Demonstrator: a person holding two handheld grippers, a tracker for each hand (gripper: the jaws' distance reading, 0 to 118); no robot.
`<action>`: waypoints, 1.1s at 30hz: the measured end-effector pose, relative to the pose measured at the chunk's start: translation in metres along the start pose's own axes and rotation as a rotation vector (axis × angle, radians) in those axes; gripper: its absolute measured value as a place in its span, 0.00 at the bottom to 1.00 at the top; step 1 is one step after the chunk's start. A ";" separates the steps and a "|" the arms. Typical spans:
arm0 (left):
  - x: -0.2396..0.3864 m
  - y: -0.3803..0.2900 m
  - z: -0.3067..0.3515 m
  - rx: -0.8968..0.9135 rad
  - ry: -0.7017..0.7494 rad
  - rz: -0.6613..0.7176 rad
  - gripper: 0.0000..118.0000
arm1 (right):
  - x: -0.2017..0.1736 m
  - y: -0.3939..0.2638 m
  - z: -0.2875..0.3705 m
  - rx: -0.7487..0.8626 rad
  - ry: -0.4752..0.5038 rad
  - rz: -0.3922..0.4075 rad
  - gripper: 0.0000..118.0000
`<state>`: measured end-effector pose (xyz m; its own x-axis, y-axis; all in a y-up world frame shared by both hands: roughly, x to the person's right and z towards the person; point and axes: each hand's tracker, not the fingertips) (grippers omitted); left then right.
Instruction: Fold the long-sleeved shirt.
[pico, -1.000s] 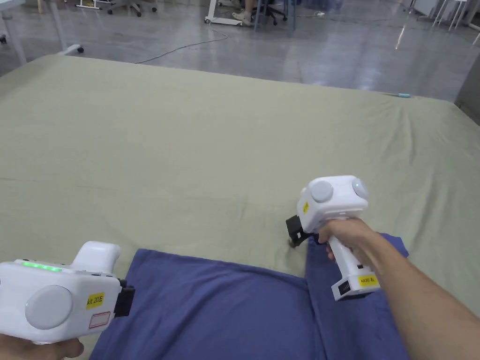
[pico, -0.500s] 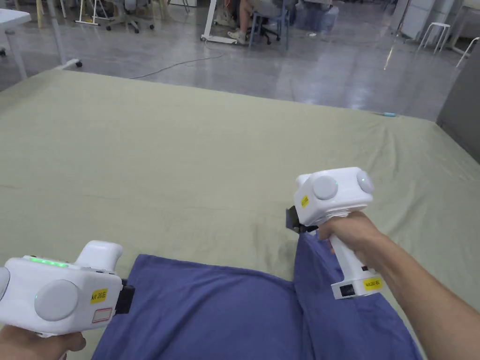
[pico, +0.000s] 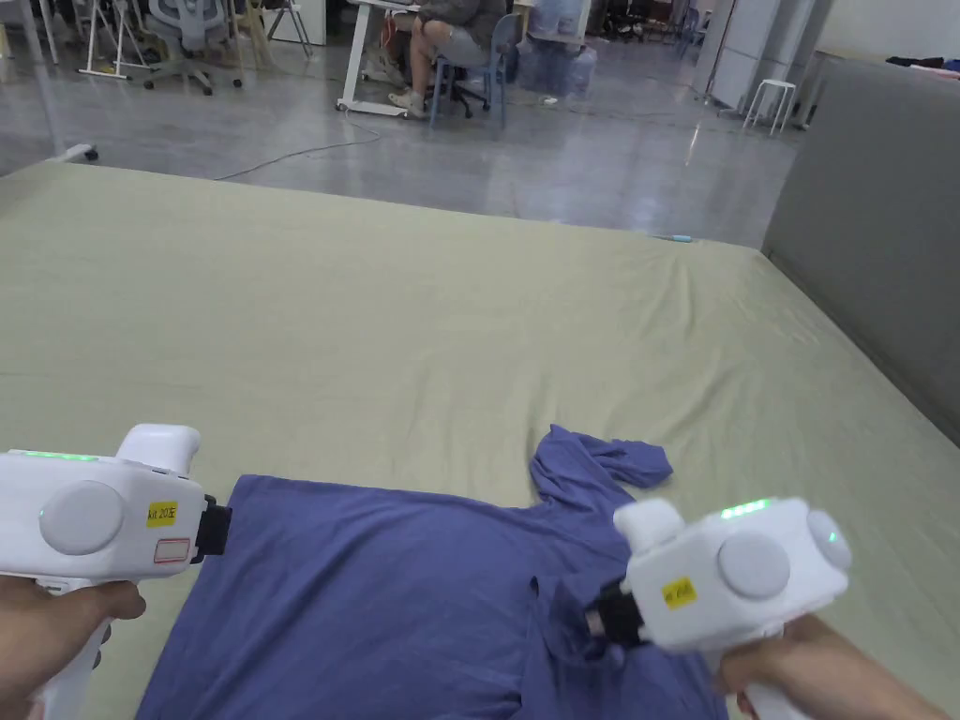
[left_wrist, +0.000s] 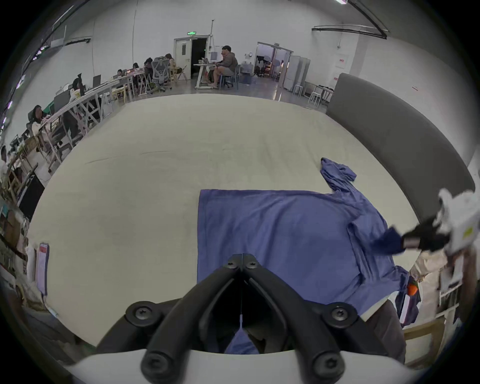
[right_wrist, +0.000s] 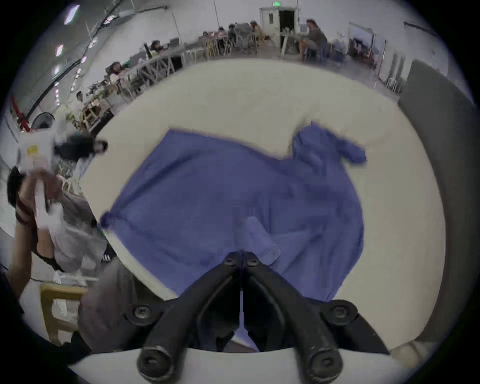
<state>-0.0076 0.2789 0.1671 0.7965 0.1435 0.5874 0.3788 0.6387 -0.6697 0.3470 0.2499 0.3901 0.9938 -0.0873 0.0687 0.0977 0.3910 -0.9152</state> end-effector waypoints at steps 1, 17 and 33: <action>0.002 -0.002 0.002 0.000 0.002 -0.003 0.00 | 0.001 -0.011 -0.014 -0.040 0.009 -0.012 0.00; 0.022 -0.008 0.020 0.010 -0.008 -0.032 0.00 | 0.020 -0.013 0.044 0.195 -0.144 -0.163 0.89; -0.010 0.091 -0.133 -0.145 0.200 -0.012 1.00 | 0.072 0.014 -0.001 0.142 -0.114 -0.286 0.00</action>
<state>0.0817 0.2351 0.0403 0.8634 -0.0253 0.5038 0.4411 0.5225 -0.7297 0.4201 0.2484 0.3817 0.9238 -0.1116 0.3662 0.3717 0.4897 -0.7887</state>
